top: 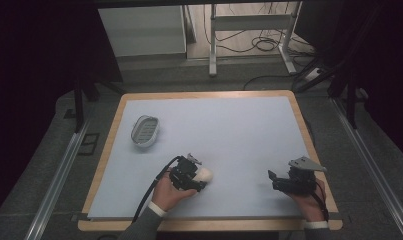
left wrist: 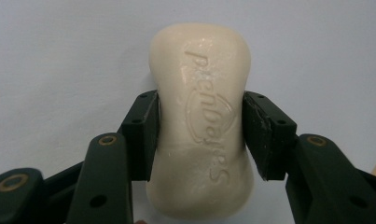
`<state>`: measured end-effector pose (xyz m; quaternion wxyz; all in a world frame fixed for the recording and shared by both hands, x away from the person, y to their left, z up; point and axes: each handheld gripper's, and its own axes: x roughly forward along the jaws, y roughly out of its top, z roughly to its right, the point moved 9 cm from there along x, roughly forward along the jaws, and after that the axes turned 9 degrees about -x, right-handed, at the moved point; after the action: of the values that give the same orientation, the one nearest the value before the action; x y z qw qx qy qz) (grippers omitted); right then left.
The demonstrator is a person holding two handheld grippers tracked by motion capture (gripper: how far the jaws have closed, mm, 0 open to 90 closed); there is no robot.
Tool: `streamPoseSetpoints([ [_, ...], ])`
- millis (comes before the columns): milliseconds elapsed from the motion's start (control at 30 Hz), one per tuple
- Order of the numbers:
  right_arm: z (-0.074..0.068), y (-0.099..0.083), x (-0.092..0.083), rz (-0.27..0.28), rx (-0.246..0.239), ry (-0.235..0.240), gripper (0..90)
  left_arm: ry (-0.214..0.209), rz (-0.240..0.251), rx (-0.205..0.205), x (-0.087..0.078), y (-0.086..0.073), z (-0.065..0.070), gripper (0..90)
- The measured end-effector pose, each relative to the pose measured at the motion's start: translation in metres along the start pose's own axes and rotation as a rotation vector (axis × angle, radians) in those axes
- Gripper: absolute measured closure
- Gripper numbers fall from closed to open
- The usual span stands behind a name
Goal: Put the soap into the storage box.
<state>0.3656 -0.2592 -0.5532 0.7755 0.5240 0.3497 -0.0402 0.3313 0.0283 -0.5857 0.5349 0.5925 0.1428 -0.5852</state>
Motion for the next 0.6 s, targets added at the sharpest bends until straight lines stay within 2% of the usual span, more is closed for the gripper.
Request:
streamPoseSetpoints([
  [600,0.0004,-0.0003,0.0002,-0.002,-0.001,-0.004,9.9,0.016,0.001,0.015,0.0027,-0.0011,0.0003,48.6],
])
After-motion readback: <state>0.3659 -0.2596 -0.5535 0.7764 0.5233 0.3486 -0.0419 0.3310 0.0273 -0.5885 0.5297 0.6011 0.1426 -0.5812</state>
